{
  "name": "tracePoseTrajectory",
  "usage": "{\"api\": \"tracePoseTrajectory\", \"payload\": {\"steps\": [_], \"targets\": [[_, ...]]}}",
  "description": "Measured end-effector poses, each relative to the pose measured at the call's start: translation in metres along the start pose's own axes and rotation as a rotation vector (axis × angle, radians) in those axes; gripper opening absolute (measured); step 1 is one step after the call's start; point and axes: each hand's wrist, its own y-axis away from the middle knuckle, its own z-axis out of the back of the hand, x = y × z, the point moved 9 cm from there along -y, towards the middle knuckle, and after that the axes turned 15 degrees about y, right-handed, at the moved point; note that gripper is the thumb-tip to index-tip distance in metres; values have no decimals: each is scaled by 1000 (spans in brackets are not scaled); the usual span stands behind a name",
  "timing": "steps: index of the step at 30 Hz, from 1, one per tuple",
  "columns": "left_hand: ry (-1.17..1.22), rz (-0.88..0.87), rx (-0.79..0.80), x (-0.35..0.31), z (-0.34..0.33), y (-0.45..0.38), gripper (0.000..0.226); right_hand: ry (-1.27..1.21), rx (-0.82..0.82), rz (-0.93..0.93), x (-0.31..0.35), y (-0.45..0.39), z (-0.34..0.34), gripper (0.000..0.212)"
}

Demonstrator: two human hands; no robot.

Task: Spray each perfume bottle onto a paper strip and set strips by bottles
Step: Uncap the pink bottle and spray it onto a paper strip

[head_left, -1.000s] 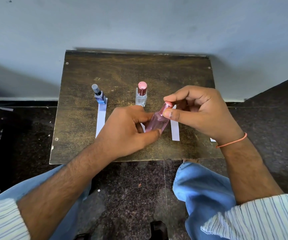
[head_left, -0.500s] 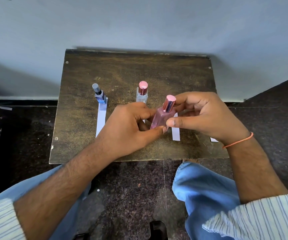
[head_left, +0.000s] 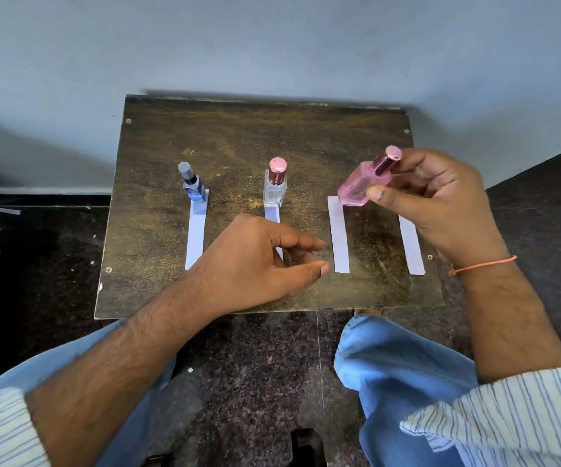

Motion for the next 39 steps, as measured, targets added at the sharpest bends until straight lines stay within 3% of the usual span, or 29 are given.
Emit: {"api": "tracePoseTrajectory", "payload": {"steps": [7, 39], "targets": [[-30, -80, 10, -3, 1, 1, 31, 58, 45, -13, -1, -1, -19, 42], [-64, -96, 29, -7, 5, 4, 28, 160, 104, -32, 0, 0, -26, 43]]}}
